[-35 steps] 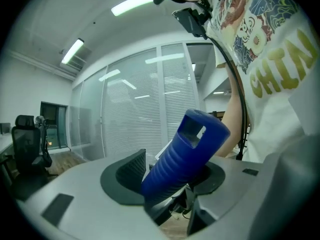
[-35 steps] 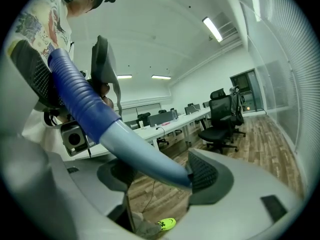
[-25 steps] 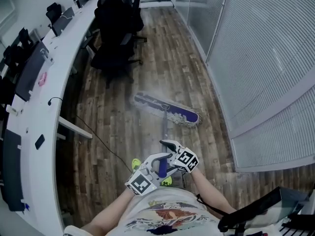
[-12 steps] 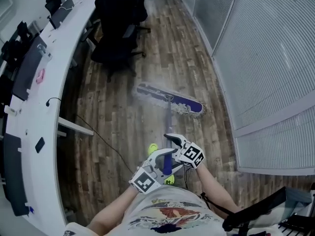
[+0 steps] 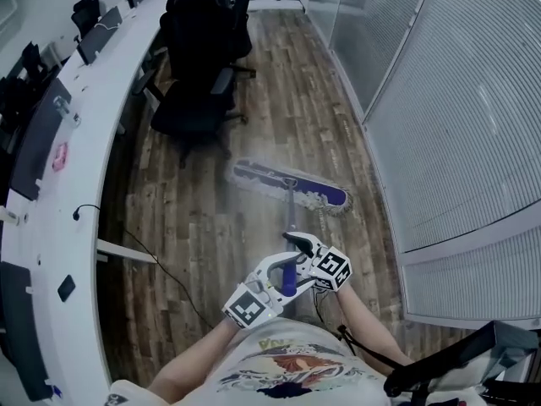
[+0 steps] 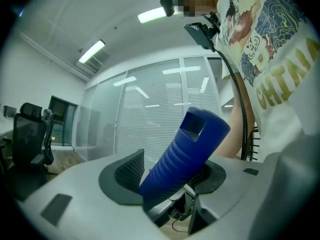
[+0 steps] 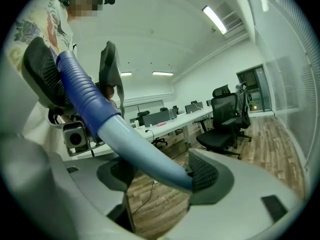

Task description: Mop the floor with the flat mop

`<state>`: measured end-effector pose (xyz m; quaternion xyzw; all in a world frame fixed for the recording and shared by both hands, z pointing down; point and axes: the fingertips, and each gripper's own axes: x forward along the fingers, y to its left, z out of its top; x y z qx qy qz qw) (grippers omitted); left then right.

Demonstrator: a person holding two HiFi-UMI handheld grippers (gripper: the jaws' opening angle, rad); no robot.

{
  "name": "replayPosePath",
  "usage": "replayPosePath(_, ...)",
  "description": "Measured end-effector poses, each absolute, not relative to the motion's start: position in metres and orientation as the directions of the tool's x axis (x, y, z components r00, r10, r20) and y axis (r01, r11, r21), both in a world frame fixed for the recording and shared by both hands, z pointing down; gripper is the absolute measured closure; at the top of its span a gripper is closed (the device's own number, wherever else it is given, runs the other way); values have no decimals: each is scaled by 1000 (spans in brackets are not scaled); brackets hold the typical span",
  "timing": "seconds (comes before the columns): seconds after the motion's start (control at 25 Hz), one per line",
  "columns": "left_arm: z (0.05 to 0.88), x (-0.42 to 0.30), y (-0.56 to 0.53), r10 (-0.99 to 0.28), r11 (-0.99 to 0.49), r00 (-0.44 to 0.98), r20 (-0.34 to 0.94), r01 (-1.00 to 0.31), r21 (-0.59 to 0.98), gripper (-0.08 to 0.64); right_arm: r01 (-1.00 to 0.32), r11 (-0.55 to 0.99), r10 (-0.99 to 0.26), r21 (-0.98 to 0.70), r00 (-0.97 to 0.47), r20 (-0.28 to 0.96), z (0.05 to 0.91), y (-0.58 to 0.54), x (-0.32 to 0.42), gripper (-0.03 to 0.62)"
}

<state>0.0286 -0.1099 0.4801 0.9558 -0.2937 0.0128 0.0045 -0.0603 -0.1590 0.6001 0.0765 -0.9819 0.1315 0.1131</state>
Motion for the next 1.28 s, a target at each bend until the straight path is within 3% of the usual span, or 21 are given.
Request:
replayPosePath(0.28,500,-3,-166,-538,-842,840,70,-539,-1,347,-176,961,-107,-214,-948,301,619,-217,-92,311)
replayPosePath(0.92,502,-23,-387,-606,-791,790,88,-610,30,347,-112,974,-59,-196,-964,260,615,-434,-109,311)
replayPosePath(1.28,500,-22,-541,-630,-772,771,95,-635,31,347,-179,965,-131,-191,-962,242,611,-590,-107,311)
